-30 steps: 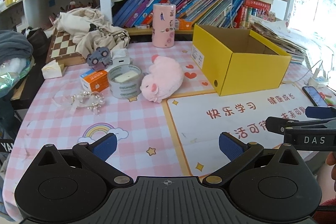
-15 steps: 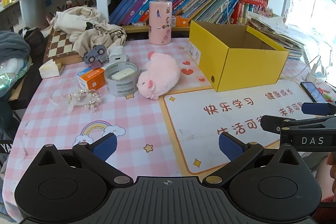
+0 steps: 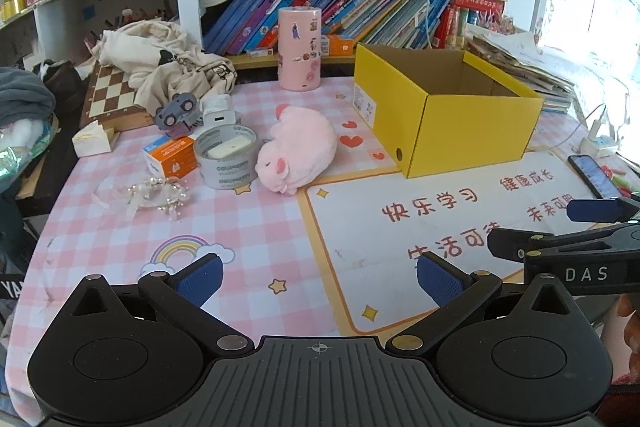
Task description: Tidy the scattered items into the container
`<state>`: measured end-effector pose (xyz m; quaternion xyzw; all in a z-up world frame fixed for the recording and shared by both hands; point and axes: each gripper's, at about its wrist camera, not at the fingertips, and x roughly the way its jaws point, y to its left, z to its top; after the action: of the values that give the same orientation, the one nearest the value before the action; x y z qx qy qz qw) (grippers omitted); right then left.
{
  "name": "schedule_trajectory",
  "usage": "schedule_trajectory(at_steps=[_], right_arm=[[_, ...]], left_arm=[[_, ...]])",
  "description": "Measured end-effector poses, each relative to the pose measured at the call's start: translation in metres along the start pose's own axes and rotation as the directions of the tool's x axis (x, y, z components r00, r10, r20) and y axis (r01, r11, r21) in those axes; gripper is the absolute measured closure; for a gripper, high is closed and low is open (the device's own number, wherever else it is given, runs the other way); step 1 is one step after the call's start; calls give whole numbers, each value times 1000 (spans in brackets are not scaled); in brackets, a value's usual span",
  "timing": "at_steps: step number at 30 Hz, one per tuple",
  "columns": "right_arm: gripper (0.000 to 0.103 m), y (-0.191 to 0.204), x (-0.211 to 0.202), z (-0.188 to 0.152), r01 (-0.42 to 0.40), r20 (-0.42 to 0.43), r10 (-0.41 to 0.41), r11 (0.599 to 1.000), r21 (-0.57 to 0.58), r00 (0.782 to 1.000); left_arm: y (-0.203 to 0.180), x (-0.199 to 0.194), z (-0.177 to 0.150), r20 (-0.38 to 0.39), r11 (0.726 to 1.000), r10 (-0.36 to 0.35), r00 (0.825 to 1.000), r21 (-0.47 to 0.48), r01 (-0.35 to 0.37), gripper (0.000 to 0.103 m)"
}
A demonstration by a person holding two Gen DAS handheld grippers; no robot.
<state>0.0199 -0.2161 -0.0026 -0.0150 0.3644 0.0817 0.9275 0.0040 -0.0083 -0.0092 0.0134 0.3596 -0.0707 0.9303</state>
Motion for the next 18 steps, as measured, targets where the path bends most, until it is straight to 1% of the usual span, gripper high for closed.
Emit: schedule_trajectory(at_steps=[6, 10, 18], right_arm=[[0, 1, -1, 0, 4, 8, -4, 1000, 4, 1000], [0, 0, -1, 1, -3, 8, 3, 1000, 10, 1000], [0, -3, 0, 1, -27, 3, 27, 1000, 6, 1000]], left_arm=[[-1, -1, 1, 12, 1000, -21, 1000, -5, 21, 0], [-2, -1, 1, 16, 999, -48, 999, -3, 48, 0], [-2, -1, 1, 21, 1000, -24, 1000, -10, 24, 0]])
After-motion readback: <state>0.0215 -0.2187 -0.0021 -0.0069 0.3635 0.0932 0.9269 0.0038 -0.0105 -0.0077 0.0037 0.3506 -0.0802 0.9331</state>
